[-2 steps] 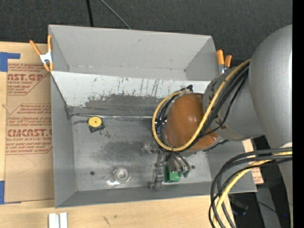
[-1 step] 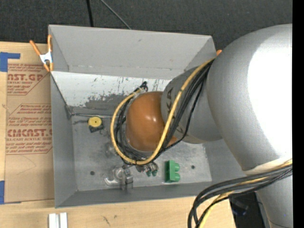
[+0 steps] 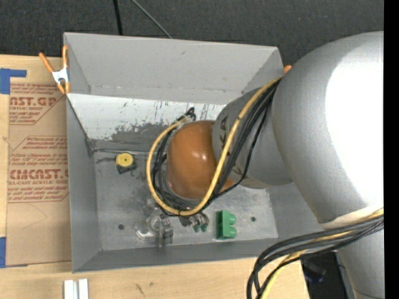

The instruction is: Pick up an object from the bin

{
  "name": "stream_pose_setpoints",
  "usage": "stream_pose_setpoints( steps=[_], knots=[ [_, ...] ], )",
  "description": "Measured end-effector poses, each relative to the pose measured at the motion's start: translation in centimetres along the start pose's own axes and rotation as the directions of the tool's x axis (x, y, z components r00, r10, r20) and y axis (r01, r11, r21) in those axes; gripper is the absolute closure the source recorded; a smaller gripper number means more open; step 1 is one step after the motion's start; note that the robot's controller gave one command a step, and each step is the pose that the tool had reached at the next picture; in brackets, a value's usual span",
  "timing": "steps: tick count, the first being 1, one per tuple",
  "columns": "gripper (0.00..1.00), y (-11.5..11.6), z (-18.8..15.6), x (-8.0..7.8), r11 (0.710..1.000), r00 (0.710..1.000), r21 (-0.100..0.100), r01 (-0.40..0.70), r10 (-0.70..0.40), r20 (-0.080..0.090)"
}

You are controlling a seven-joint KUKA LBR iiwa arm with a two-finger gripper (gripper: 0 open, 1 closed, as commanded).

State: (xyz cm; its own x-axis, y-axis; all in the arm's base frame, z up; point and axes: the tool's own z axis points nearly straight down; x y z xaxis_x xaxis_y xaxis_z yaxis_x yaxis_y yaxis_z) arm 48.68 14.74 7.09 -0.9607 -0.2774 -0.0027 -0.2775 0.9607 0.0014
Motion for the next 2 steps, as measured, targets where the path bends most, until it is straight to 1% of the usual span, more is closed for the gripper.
stream_pose_setpoints(
  steps=[1, 2],
  knots=[
    [1.00, 0.7, -11.4, -5.6, 1.000, 1.000, 0.001, 0.003, -0.003, 0.009],
    [1.00, -0.3, -19.8, -4.6, 0.868, 0.868, 0.004, 0.496, -0.496, 0.005]
  ],
)
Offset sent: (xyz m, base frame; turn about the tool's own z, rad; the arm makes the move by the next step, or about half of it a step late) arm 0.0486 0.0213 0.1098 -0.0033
